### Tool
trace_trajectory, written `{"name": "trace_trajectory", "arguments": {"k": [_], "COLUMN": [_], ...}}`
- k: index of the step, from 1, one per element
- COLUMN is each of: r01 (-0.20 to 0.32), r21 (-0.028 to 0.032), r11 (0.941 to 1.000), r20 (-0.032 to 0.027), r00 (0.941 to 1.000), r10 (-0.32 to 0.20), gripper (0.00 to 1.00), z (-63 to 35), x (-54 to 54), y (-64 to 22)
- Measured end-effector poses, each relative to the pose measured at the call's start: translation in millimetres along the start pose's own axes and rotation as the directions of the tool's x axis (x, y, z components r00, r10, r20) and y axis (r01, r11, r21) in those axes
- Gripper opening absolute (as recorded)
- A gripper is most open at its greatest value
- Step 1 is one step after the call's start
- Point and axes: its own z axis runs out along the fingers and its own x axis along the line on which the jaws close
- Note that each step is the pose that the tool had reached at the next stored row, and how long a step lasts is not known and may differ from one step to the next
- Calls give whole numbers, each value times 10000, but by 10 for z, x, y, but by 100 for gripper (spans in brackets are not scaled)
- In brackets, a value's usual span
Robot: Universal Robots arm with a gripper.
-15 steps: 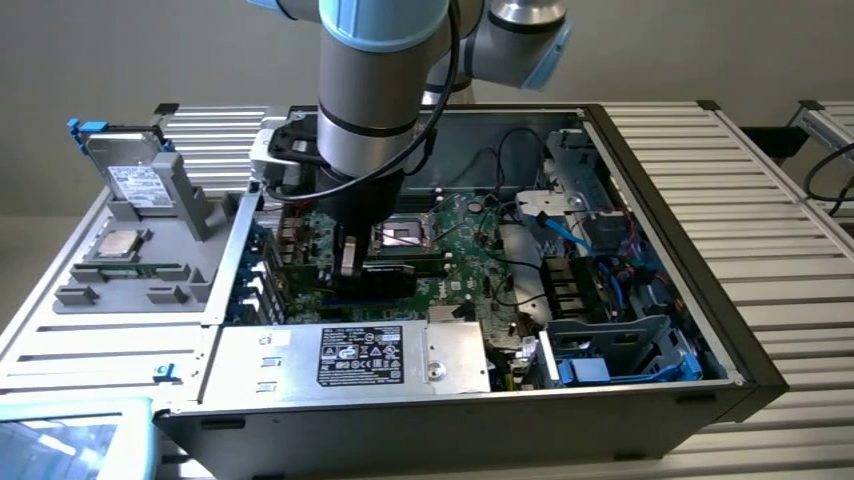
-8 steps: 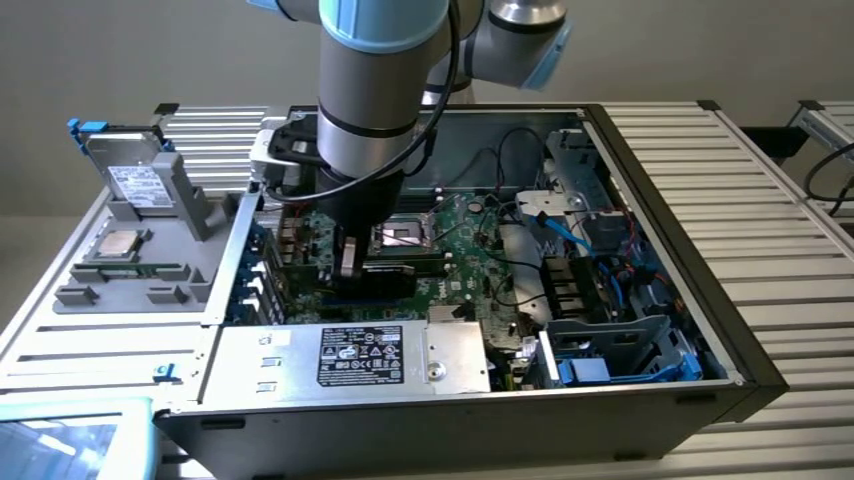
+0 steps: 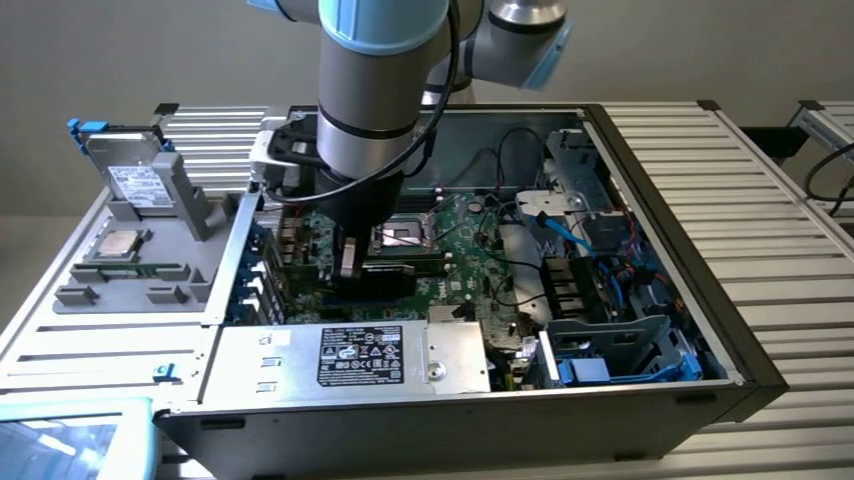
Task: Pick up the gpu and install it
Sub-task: 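Pick up the gpu and move the gpu toward the slot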
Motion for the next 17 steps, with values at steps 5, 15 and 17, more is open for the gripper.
{"name": "trace_trajectory", "arguments": {"k": [5,15,17], "r01": [-2,-109,-113], "r21": [-30,-27,-28], "r11": [10000,9999,9999], "r20": [-16,3,3], "r00": [10000,9999,9999], "r10": [2,109,113], "gripper": [28,28,28], "z": [-69,-26,-11], "x": [2,8,9], "y": [12,10,8]}}
